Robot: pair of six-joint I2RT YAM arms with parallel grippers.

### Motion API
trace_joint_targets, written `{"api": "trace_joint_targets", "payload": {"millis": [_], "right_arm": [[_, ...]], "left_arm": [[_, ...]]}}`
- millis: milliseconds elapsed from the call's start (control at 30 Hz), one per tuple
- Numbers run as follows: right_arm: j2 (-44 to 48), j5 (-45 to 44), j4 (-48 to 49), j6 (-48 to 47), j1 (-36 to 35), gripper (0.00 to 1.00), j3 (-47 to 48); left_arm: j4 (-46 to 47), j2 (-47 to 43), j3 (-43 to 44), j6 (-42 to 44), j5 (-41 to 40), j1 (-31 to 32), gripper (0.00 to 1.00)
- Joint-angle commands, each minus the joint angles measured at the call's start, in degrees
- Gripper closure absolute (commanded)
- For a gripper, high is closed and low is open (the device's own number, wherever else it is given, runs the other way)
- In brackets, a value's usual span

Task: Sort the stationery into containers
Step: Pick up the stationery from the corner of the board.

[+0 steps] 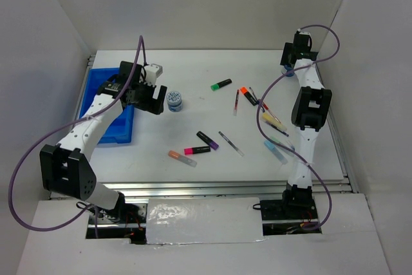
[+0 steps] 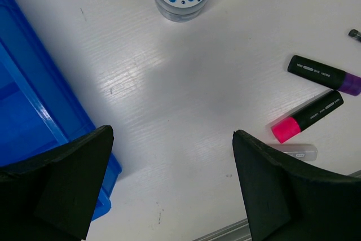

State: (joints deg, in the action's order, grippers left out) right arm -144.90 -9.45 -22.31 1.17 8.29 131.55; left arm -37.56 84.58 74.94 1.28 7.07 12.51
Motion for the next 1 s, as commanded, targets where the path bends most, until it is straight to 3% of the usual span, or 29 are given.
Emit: {"api": "trace_joint_targets", "payload": {"millis": [0,167,233,267,333,467,967], "right_arm": [[-0.5,0.6,1.7,-0.6,0.2,0.43,2.1],[0.1,1.2,1.2,-0.6,0.1,0.59,1.6],[0.3,2.0,-0.4,-2.5,0.1,0.73,1.4],[0.8,2.6,-1.2,-3.4,-0.2,0.86,0.7],[4.1,2.3,0.3,-4.3,-0.7,1.00,-2.6],[12.8,3.3,7.1,-5.0,-2.0,1.00,-18.5],[37.0,9.2,8.2,-9.2,-6.1,1.00,-38.5]], "left_arm": [[-0.1,0.3,2.6,0.3,-0.2,0.2,0.01],[-0.2,0.7,2.6,0.6,-0.4,0.2,0.01],[-0.3,0.5,2.5,0.7,-0.6,0.2,0.01],[-0.3,0.3,2.1,0.7,-0.7,0.1,0.01],[0.1,-0.3,1.8,0.7,-0.9,0.2,0.01],[0.2,-1.1,1.4,0.6,-0.6,0.2,0.01],[0.0,-8.2,-3.7,-0.8,-0.1,0.0,0.01]]}}
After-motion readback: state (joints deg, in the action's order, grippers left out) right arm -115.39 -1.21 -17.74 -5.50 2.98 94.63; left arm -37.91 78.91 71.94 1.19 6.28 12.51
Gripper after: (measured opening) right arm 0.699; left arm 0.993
